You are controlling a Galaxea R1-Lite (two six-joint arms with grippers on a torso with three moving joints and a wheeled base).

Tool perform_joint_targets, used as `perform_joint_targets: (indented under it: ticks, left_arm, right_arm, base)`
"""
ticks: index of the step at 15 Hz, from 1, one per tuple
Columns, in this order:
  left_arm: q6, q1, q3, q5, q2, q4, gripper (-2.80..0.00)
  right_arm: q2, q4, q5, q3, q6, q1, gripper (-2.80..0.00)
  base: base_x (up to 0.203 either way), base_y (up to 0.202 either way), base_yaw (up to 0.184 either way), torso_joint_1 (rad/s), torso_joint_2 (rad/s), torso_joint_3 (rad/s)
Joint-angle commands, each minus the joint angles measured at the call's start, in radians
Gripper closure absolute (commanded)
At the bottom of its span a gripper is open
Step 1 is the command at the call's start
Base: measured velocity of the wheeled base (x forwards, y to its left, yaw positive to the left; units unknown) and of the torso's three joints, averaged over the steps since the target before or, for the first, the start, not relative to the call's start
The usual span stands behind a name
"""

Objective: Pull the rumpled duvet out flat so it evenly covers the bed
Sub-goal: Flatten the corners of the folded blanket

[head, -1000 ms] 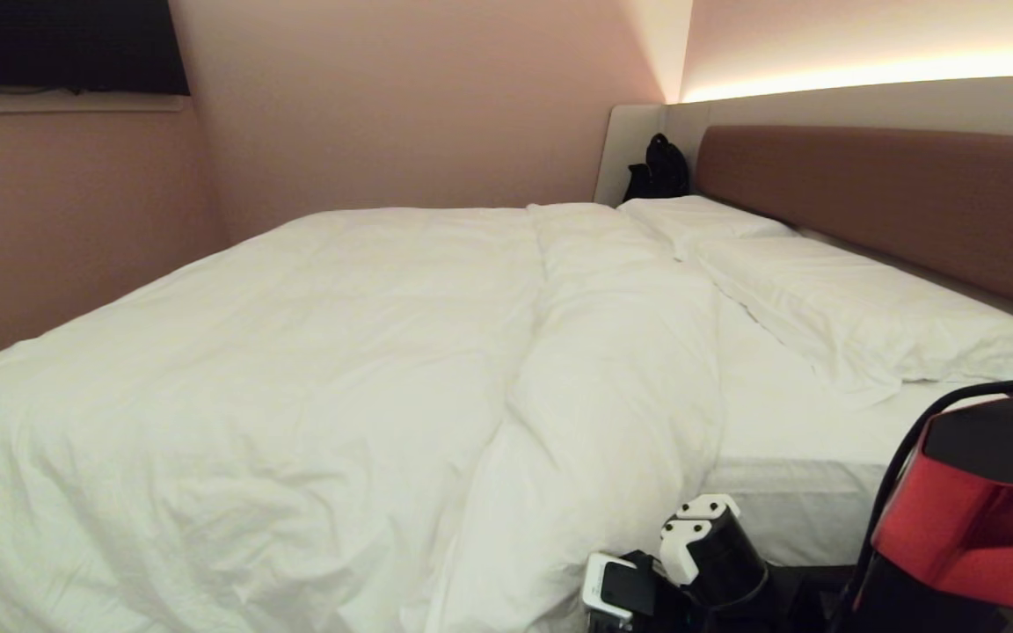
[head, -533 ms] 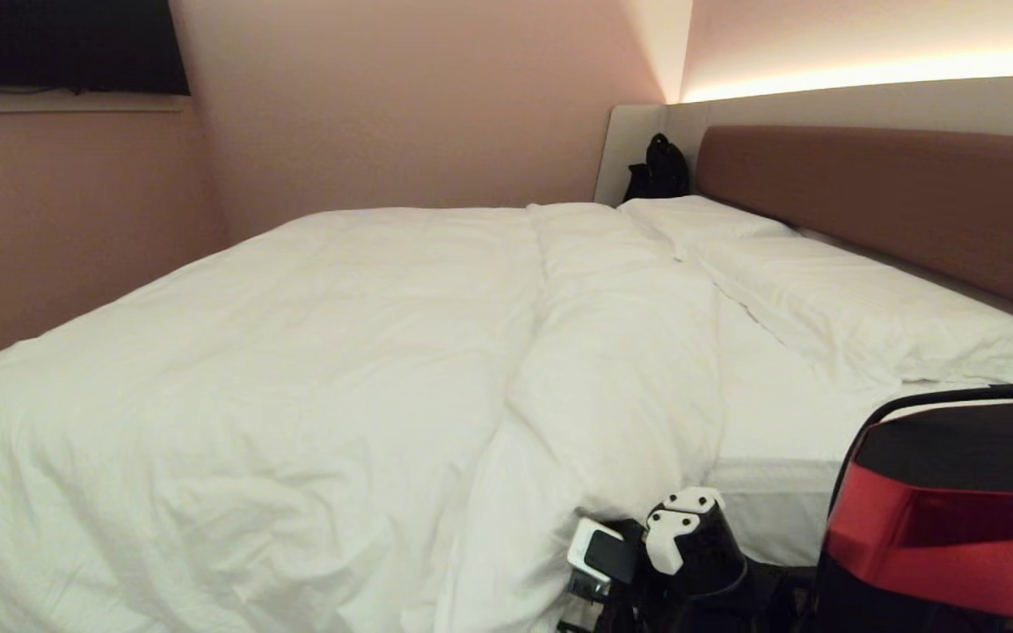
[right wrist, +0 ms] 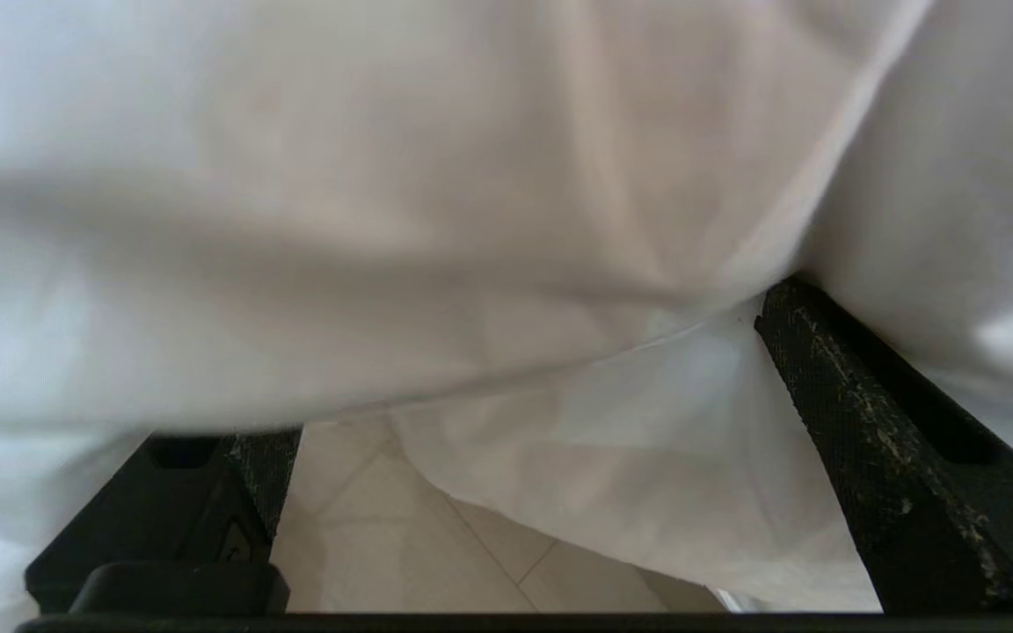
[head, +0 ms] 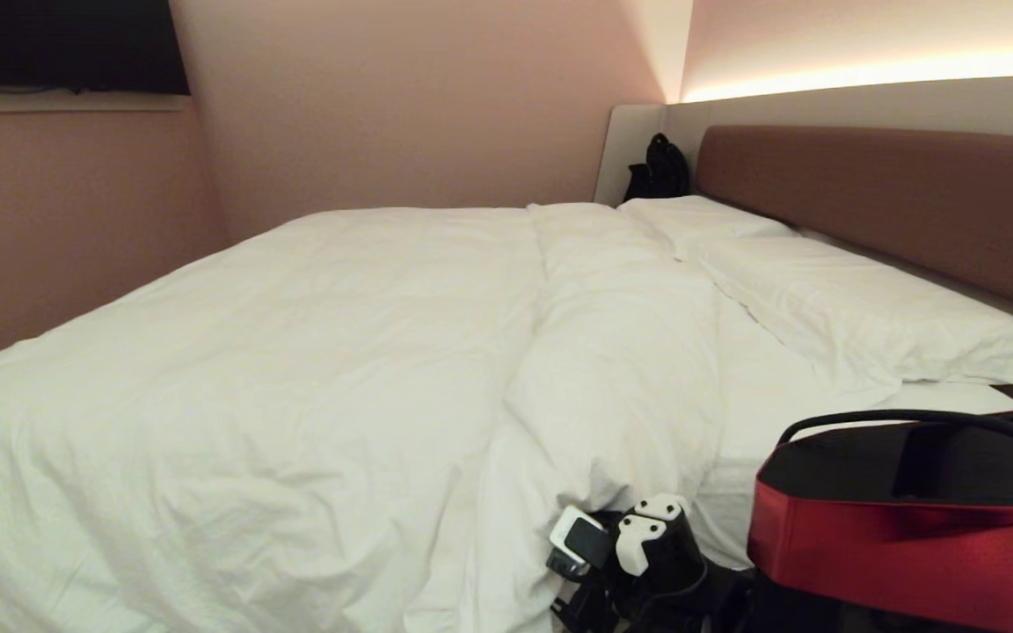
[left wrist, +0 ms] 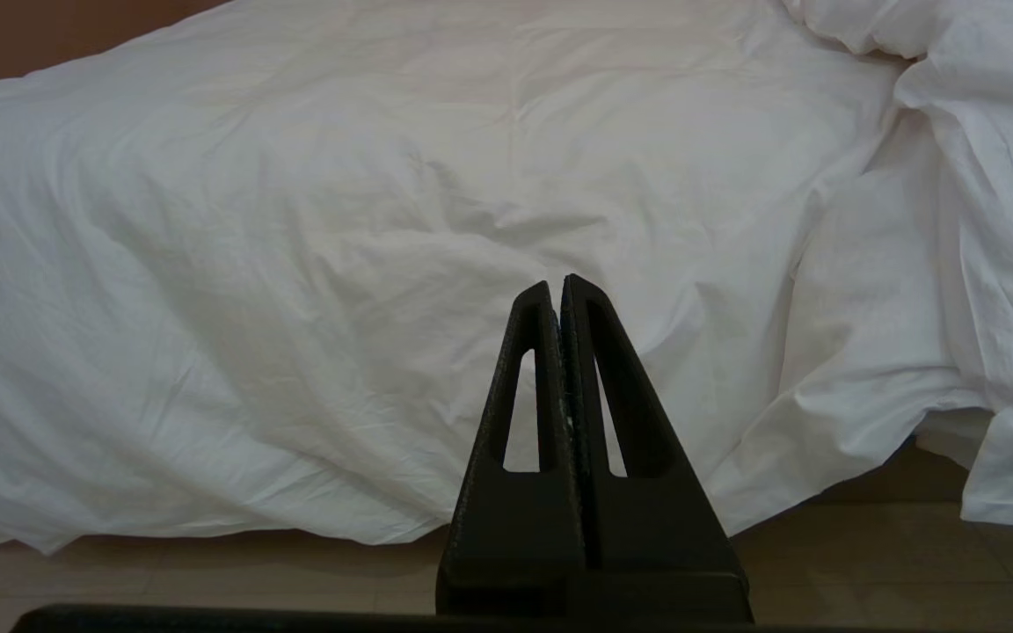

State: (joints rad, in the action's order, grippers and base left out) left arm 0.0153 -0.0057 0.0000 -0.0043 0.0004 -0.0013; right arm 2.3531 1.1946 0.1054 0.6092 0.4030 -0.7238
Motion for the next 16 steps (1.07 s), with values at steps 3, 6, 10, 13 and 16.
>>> perform_joint_targets:
  ticks: [3, 6, 10, 13, 16]
  left_arm:
    - [0.000, 0.000, 0.000, 0.000, 0.000, 0.000, 0.00]
    - [0.000, 0.000, 0.000, 0.000, 0.000, 0.000, 0.00]
    - [0.000, 0.000, 0.000, 0.000, 0.000, 0.000, 0.00]
    - [0.000, 0.000, 0.000, 0.000, 0.000, 0.000, 0.00]
    - [0.000, 0.000, 0.000, 0.000, 0.000, 0.000, 0.00]
  right_arm:
    - [0.028, 0.008, 0.007, 0.020, 0.002, 0.000, -2.80]
    - [0.038, 0.011, 0.007, 0.021, 0.002, 0.001, -2.80]
    - [0.046, 0.013, 0.007, 0.021, 0.002, 0.003, -2.80]
    - [0.049, 0.014, 0.007, 0.027, 0.000, 0.004, 0.00]
    - [0.050, 0.014, 0.007, 0.029, 0.001, 0.004, 0.00]
  base:
    - [0.000, 0.000, 0.000, 0.000, 0.00, 0.000]
    - [0.000, 0.000, 0.000, 0.000, 0.00, 0.000]
    - [0.000, 0.000, 0.000, 0.000, 0.00, 0.000]
    - [0.000, 0.000, 0.000, 0.000, 0.00, 0.000]
    - [0.000, 0.000, 0.000, 0.000, 0.00, 0.000]
